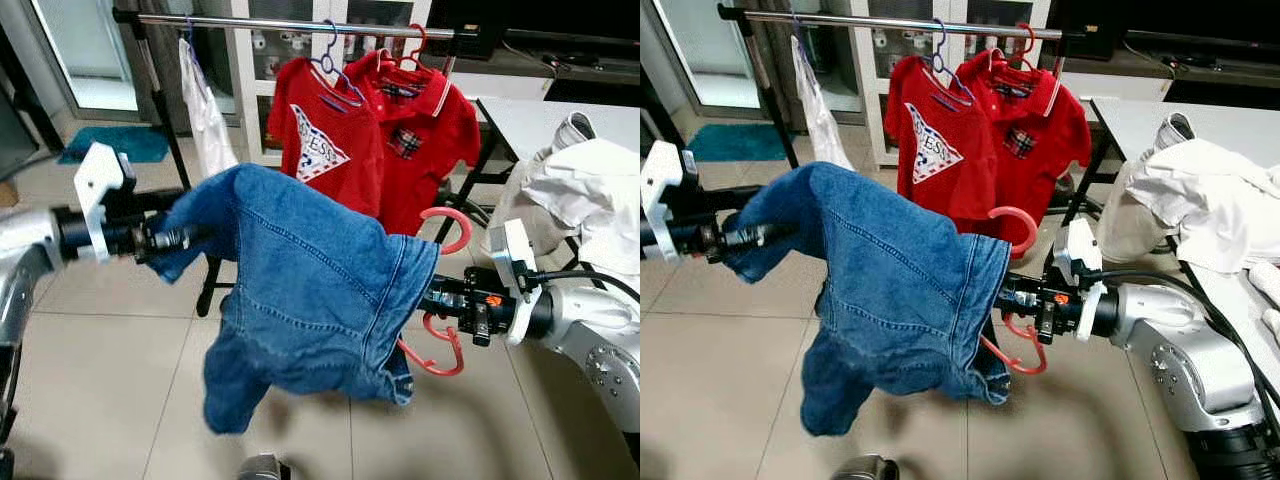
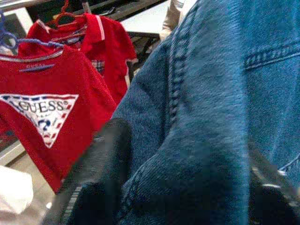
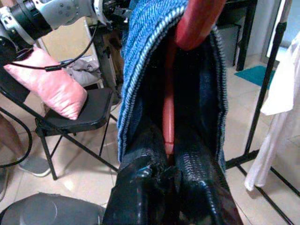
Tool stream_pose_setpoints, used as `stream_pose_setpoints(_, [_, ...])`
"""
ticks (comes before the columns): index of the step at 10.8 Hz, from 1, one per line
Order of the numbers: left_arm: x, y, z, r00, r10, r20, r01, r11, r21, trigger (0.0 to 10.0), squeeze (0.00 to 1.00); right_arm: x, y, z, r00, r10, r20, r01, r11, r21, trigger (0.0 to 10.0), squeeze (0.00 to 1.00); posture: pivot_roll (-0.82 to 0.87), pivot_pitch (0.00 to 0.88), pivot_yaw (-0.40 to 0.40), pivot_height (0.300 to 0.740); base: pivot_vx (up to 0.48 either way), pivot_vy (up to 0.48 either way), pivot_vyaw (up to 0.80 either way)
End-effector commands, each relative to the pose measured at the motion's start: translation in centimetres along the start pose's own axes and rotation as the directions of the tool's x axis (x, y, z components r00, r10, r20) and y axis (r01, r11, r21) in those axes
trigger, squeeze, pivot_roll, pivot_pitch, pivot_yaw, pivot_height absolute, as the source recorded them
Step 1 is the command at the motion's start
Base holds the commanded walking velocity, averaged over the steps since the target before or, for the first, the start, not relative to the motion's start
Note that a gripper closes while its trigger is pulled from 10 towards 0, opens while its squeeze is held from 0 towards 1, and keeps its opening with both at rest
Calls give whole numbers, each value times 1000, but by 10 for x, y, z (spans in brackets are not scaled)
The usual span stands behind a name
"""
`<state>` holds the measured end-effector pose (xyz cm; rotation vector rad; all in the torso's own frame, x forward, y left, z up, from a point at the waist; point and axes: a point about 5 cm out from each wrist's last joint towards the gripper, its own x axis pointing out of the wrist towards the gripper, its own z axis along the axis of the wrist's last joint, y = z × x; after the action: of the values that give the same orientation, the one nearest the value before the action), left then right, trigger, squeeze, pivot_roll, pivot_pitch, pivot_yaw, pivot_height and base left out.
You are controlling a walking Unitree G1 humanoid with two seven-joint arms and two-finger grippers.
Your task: Hang hanger
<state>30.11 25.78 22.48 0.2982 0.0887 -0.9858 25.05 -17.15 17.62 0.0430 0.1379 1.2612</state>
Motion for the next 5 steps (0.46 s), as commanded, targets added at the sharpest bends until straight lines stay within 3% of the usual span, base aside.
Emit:
stream_pose_setpoints(1, [-1,2,4,1000,1,-6,-1,1000,23,0,0,-1,2,9,1000,6,31,-5,999,-37,10000,0,145,23,20,740,0,0,0])
stream_pose_setpoints(5, [-13,4,9,1000,0,19,1,1000,-21,0,0,-1,0,10,999,-3,41,5,999,-37,10000,0,152,22,16,740,0,0,0])
